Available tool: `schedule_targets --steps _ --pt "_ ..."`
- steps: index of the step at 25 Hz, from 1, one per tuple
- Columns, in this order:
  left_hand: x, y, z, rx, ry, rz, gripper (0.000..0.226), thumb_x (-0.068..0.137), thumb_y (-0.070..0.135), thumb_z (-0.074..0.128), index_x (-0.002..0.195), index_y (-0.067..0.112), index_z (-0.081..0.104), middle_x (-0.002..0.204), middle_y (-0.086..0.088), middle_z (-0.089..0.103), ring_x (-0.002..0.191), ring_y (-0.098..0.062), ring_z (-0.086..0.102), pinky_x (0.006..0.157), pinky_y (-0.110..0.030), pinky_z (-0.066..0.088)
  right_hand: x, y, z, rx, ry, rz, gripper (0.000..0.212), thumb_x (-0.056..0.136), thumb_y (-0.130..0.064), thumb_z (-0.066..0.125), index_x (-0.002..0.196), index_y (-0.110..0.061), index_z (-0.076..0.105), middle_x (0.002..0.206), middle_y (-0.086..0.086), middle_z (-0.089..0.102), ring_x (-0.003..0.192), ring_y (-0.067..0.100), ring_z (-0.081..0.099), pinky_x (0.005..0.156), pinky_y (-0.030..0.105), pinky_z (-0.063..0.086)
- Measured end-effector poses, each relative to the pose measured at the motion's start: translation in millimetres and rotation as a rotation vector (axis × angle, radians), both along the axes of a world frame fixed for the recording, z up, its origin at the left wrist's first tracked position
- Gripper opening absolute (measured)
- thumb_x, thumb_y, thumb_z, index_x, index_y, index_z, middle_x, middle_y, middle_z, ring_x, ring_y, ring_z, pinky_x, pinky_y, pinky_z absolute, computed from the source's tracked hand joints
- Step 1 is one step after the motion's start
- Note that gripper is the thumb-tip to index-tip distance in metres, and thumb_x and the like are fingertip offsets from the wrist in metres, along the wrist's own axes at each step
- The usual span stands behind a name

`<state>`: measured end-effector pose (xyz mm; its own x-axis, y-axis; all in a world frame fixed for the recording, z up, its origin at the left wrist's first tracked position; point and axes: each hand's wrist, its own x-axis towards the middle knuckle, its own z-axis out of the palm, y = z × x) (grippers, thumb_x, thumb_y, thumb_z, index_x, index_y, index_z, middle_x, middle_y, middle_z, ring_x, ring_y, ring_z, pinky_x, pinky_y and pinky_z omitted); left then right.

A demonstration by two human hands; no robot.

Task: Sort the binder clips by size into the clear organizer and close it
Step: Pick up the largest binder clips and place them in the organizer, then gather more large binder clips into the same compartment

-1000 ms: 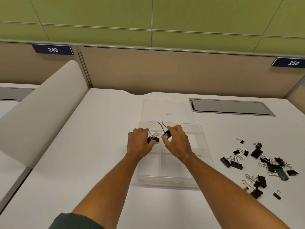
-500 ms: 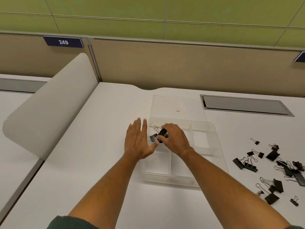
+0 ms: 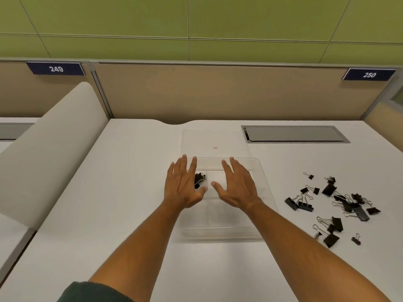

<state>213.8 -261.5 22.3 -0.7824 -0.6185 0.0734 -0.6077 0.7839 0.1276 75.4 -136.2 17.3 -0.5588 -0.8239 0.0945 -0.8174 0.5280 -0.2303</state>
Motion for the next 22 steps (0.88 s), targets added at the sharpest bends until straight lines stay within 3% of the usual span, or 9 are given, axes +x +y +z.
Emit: schedule_targets --steps 4,11,22 --pt "-26 28 3 0.039 0.014 -0.079 0.092 0.087 0.068 0.039 0.153 0.025 -0.008 0.162 -0.009 -0.009 0.15 -0.029 -0.004 0.121 -0.045 0.0 -13 37 4 0.028 0.05 -0.107 0.087 0.083 -0.068 0.026 0.152 -0.018 0.008 0.161 0.013 0.005 0.148 0.031 0.005 0.119 0.042 0.004" --pt "-77 88 7 0.022 0.023 -0.241 0.089 0.086 0.066 0.041 0.154 0.019 0.009 0.161 -0.014 0.01 0.148 -0.031 0.011 0.119 -0.044 0.01 -46 117 5 0.049 0.066 -0.294 0.082 0.089 -0.064 0.033 0.152 -0.016 0.01 0.159 0.017 0.009 0.147 0.033 0.009 0.119 0.045 0.009" --pt "-160 185 8 0.005 -0.01 -0.405 0.088 0.085 0.063 0.045 0.153 0.017 0.013 0.16 -0.015 0.014 0.146 -0.031 0.016 0.118 -0.042 0.015 -105 228 -3 0.033 0.021 -0.471 0.081 0.088 -0.061 0.039 0.151 -0.016 0.016 0.157 0.019 0.017 0.145 0.033 0.016 0.119 0.046 0.016"
